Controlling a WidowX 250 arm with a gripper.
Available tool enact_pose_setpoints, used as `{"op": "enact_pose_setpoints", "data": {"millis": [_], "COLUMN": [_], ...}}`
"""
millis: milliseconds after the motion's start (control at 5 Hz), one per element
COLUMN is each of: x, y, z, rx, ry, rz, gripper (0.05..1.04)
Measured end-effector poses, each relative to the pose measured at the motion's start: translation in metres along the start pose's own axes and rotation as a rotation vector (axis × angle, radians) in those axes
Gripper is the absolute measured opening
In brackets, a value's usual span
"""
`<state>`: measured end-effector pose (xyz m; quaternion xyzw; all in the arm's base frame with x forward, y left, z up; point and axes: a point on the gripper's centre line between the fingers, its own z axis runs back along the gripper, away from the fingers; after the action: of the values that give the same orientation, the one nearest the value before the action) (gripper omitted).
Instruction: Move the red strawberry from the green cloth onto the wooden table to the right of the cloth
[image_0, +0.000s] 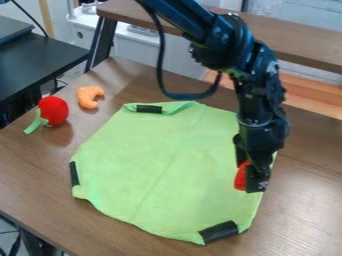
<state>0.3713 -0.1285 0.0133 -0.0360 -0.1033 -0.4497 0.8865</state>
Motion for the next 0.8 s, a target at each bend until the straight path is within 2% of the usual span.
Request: {"op": "enact_pose_setpoints", "data": {"millis": [400, 600, 800], "x": [0.031, 0.041, 0.046], "y": [-0.006, -0.002, 0.000], "z": [-0.020, -0.026, -0.034], "rx": [-0.009, -0.002, 0.006], "ry": [0.013, 0.012, 0.015], "rz": [-0.010, -0.001, 0.000], "gripper": [0.751, 0.751, 0.792]}}
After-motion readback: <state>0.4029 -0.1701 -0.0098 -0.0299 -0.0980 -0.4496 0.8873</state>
